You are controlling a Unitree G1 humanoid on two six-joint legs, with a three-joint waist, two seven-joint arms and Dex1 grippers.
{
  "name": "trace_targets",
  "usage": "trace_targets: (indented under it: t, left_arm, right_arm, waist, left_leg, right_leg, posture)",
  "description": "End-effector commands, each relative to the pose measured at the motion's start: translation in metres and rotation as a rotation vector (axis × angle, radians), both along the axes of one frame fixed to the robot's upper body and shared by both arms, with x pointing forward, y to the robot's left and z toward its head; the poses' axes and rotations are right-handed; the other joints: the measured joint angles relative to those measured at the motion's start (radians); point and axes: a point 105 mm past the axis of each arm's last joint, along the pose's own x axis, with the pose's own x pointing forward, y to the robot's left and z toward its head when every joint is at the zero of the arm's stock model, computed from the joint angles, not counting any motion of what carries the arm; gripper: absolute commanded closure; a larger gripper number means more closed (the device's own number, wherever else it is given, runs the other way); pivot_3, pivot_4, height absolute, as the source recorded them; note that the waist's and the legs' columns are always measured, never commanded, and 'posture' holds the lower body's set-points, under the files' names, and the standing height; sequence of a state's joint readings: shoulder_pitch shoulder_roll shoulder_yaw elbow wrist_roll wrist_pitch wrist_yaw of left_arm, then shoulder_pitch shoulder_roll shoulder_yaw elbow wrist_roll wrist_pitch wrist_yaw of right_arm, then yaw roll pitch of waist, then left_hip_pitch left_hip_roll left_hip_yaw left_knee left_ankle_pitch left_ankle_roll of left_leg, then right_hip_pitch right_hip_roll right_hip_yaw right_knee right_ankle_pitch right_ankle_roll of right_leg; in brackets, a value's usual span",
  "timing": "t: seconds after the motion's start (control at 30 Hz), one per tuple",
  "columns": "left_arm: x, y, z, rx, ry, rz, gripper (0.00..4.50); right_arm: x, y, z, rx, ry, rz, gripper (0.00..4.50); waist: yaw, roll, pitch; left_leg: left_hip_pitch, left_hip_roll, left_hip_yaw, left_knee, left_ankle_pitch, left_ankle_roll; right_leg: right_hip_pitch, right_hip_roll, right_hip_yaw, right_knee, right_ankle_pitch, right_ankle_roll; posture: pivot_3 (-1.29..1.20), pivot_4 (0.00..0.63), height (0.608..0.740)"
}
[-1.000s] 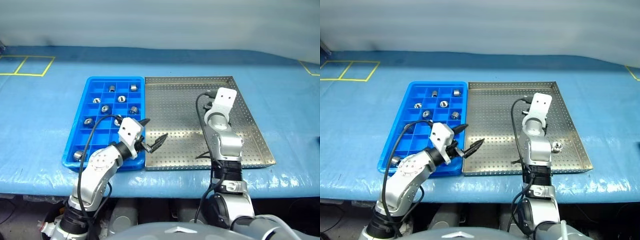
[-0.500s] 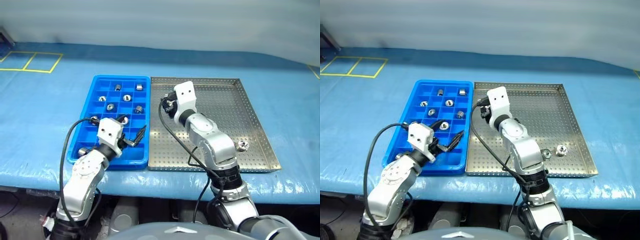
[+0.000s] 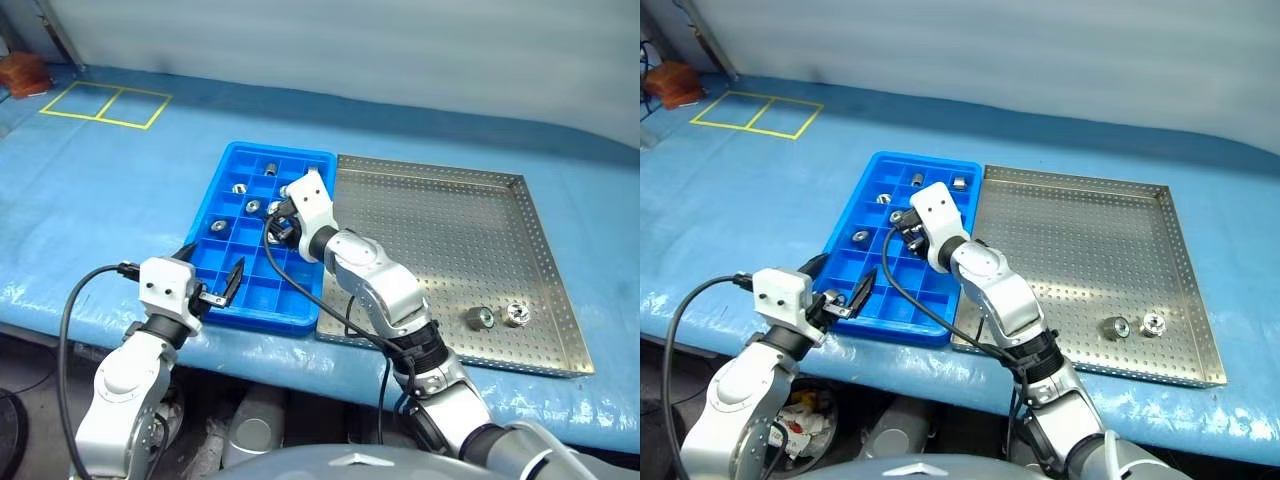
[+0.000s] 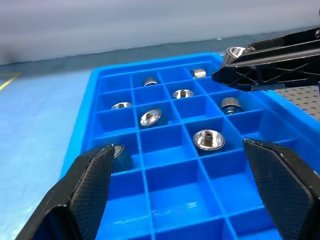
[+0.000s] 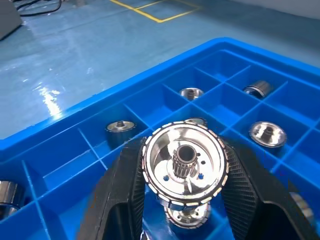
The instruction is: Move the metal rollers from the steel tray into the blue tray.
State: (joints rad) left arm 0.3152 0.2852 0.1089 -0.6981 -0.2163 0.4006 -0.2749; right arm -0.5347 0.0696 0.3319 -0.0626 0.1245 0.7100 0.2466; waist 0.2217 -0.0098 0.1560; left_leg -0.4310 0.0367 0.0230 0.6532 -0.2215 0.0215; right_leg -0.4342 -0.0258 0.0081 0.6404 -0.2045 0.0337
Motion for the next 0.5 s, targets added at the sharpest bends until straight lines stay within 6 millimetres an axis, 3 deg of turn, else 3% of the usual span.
trace_targets:
  t: [0.03,0.3,0.5]
  left_arm:
    - [-0.004,0.0,0.016,0.001,-0.058,0.011,0.0]
    - [-0.004,-0.003,0.014,-0.005,-0.049,-0.002,0.0]
    - [-0.001,-0.009,0.013,-0.009,-0.043,-0.033,0.0]
  right_arm:
    - [-0.003,0.01,0.012,0.036,-0.045,0.045,2.79]
    - [-0.009,0.009,-0.011,0.027,0.038,0.06,2.79]
    - [-0.011,0.002,-0.023,0.005,0.07,0.039,2.79]
  waist:
    - [0.027,0.0,0.0]
    - [0.137,-0.001,-0.001]
    - [0.185,-0.001,-0.001]
  left_leg:
    - [0.0,0.0,0.0,-0.001,0.0,0.0]
    - [-0.007,-0.001,0.006,-0.002,-0.002,-0.004]
    - [-0.009,0.0,0.006,-0.002,-0.002,-0.006]
  right_leg:
    - [-0.001,0.0,0.0,0.0,0.0,0.0]
    - [-0.01,0.003,-0.002,0.001,-0.002,-0.003]
    - [-0.011,0.004,-0.004,0.001,-0.002,-0.003]
  posture:
    - [0.58,0.15,0.74]
    - [0.57,0.15,0.74]
    - [0.55,0.15,0.74]
